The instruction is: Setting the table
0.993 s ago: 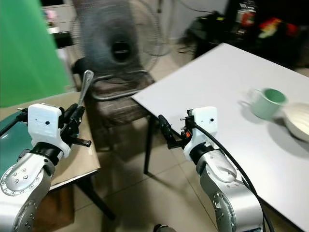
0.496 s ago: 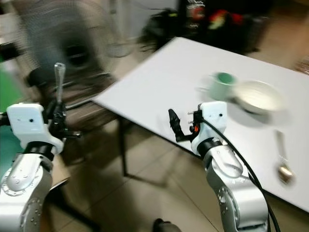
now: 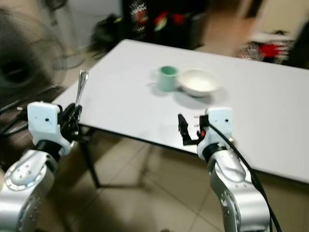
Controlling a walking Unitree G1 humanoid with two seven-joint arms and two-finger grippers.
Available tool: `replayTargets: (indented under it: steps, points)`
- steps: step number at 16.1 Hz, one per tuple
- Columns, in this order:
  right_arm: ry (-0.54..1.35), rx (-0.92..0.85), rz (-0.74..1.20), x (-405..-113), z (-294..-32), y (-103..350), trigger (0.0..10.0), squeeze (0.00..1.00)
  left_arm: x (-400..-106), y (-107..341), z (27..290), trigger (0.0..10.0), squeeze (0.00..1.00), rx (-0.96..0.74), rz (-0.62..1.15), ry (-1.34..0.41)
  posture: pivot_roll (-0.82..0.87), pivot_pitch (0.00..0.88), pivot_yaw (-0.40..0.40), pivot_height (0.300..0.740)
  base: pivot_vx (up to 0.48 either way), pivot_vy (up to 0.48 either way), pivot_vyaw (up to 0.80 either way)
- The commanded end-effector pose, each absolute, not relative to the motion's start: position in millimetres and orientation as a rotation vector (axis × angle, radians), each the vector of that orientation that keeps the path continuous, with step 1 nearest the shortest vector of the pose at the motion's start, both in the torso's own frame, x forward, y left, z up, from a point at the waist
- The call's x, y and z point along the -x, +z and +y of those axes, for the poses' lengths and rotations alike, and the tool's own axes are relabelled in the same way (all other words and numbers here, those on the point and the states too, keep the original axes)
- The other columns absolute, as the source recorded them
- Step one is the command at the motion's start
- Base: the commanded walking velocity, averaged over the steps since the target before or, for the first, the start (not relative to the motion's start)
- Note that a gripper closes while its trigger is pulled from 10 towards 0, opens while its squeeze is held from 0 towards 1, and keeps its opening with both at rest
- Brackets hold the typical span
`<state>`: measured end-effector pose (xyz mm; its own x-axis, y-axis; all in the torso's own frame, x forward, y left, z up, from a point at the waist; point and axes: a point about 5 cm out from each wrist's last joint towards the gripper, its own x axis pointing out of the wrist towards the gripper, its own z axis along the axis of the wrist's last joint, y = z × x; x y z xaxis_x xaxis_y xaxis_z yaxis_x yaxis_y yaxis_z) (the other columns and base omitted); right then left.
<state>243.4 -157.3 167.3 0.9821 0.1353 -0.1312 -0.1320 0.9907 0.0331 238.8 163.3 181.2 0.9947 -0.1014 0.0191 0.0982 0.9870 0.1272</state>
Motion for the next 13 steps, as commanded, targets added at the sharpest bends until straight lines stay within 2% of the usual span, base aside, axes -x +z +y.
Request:
replayTargets:
  steps: [1, 6, 8, 13]
  points:
    - [0.169, -0.037, 0.16, -242, -154, 164, 10.0, 0.0, -239, 184, 166, 10.0, 0.0, -0.136, -0.026, -0.103, 0.01, 0.002, 0.022, 0.74, 0.0, 0.0, -0.76]
    - [0.2, -0.045, 0.215, -240, -150, 156, 10.0, 0.0, -242, 185, 174, 10.0, 0.0, -0.151, -0.022, -0.101, 0.01, 0.002, 0.025, 0.74, 0.0, 0.31, -0.77]
    - [0.216, -0.051, 0.221, -239, -148, 155, 10.0, 0.0, -242, 186, 177, 10.0, 0.0, -0.17, -0.026, -0.079, 0.01, 0.002, 0.027, 0.74, 0.0, 0.0, -0.76]
    - [0.249, -0.035, 0.215, -241, -146, 157, 10.0, 0.0, -238, 174, 180, 10.0, 0.0, -0.126, 0.045, -0.05, 0.01, 0.0, 0.029, 0.74, 0.0, 0.0, 0.0]
